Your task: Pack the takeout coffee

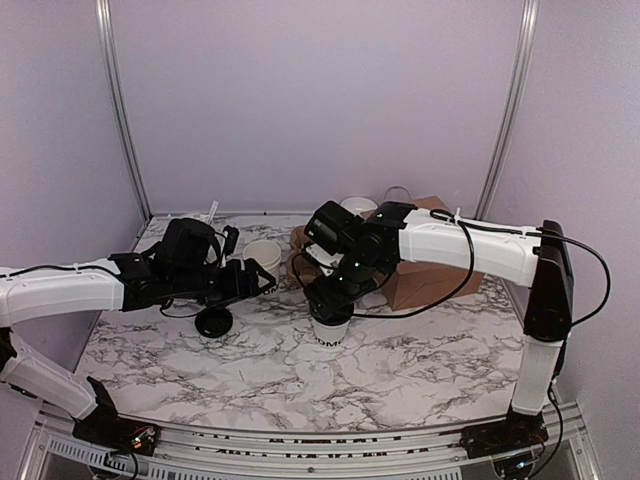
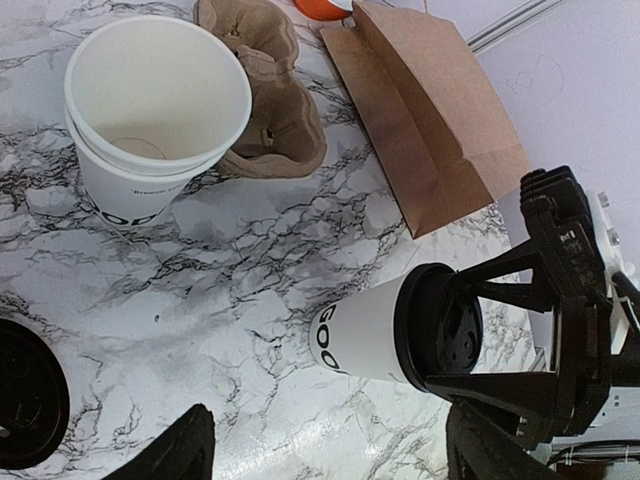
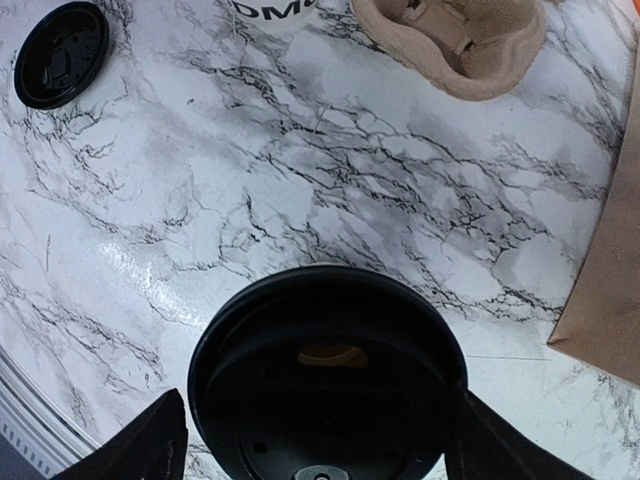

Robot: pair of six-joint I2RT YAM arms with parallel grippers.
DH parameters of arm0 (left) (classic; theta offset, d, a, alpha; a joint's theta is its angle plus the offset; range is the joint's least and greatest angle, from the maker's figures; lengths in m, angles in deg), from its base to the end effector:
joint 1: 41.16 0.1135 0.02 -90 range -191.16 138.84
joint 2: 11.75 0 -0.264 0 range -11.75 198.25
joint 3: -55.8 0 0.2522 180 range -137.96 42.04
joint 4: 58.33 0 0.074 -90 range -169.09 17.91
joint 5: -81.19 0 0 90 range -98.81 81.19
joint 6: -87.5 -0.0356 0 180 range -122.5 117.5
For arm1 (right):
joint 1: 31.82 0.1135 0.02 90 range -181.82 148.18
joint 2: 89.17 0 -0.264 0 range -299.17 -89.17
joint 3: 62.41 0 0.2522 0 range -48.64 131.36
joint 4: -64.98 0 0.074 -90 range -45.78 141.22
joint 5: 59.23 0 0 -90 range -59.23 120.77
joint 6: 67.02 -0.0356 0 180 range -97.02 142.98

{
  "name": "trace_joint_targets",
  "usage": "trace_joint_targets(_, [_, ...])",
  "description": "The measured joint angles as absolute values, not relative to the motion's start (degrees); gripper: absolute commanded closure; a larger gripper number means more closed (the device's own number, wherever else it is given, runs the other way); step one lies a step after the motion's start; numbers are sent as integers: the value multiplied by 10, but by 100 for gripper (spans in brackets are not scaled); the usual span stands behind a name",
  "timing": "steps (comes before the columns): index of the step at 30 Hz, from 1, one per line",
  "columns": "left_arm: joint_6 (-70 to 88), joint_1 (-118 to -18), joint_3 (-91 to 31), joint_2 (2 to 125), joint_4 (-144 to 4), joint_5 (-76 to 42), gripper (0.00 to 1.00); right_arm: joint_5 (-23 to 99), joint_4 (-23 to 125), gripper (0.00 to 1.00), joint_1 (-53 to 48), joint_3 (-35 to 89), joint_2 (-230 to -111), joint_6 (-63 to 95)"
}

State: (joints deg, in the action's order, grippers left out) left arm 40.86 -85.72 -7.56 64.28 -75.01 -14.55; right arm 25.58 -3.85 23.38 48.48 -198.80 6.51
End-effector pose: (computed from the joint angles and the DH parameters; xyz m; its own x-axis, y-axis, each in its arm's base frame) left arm 0.2096 -0.2114 0.2607 -0.7759 -0.1947 -0.6001 0.3130 0.7071 -0.6341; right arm 0.2324 0.3287 0.2665 -0.7322 -0.5587 -0.3896 -0.6158 0.7874 0.0280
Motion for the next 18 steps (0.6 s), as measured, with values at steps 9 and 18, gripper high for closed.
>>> trace_joint_targets(9, [410, -857, -76, 651, -744, -170, 18, 256, -39, 11, 234, 485, -1988, 65])
trace_joint_targets(18, [410, -860, -76, 667, -735, -185, 18, 256, -38, 9, 234, 485, -1988, 65])
